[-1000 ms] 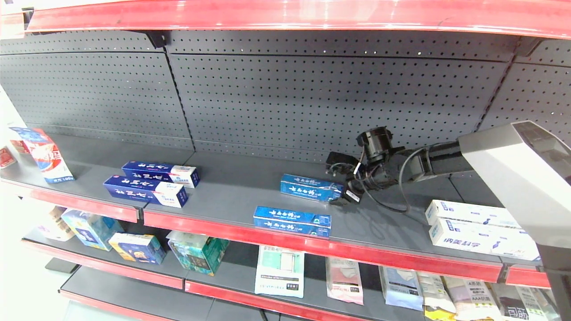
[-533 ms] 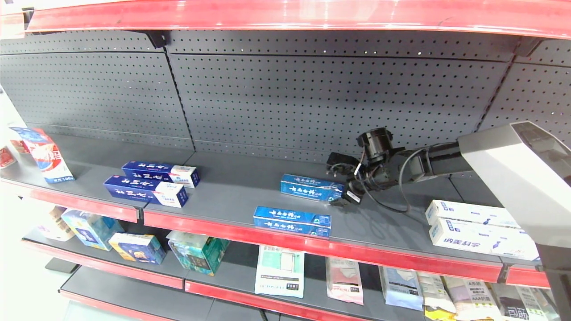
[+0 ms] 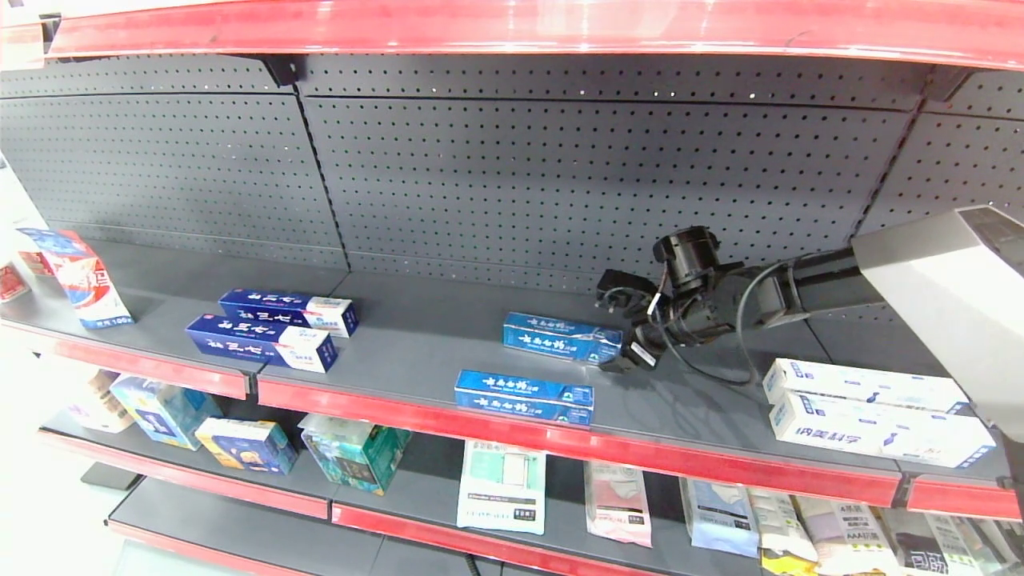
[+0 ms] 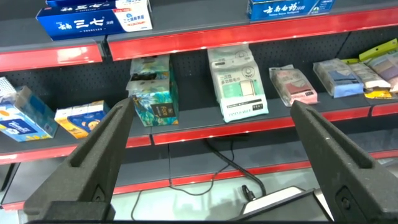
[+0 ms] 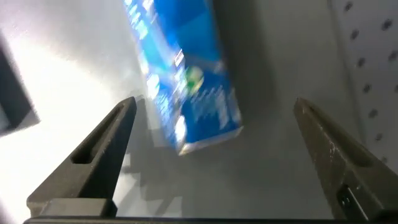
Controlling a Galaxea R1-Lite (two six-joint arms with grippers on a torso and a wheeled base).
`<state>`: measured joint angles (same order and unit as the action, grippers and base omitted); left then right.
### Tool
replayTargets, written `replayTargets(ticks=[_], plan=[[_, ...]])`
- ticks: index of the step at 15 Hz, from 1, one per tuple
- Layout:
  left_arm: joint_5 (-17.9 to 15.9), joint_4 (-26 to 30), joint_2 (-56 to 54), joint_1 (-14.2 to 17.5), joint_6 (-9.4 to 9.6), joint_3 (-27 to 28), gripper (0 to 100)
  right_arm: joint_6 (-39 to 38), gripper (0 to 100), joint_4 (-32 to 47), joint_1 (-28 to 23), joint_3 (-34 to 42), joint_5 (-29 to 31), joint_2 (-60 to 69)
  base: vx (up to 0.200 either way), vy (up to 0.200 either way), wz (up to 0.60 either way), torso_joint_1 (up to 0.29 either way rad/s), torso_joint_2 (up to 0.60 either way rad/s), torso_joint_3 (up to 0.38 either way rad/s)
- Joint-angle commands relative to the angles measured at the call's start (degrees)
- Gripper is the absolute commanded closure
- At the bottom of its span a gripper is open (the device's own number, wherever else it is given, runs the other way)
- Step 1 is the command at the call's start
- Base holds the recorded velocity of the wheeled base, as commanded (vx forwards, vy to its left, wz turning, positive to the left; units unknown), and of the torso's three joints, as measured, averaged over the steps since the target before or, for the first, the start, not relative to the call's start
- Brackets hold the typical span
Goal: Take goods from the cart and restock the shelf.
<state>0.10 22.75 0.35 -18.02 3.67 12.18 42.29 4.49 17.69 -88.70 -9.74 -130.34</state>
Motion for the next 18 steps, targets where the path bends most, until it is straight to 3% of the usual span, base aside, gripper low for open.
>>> replayTargets(ticks=[1, 4, 8, 14, 18], plan=[[-0.2, 0.0, 1.0, 0.0, 0.02, 0.0, 0, -0.6, 0, 0.0, -0.5, 0.9, 0.0, 2.3, 0.000, 0.000, 0.00, 0.000, 0.00, 0.000], [-0.9, 0.0, 1.2, 0.0, -0.07, 0.0, 0, -1.9, 0, 0.0, -1.4, 1.2, 0.0, 3.6, 0.000, 0.000, 0.00, 0.000, 0.00, 0.000], [-1.8, 0.0, 1.6, 0.0, -0.15, 0.0, 0, -9.6, 0, -0.8, -1.2, 7.0, 0.2, 9.6, 0.000, 0.000, 0.00, 0.000, 0.00, 0.000], [-2.2, -0.1, 2.6, -1.4, -0.59, -0.1, 0, -16.8, 0, -21.6, -1.3, 26.1, 5.7, 17.0, 0.000, 0.000, 0.00, 0.000, 0.00, 0.000], [-2.2, -0.1, 2.5, -1.5, -0.94, -0.1, 0, -25.5, 0, -22.7, -1.0, 36.4, 12.6, 24.2, 0.000, 0.000, 0.00, 0.000, 0.00, 0.000]])
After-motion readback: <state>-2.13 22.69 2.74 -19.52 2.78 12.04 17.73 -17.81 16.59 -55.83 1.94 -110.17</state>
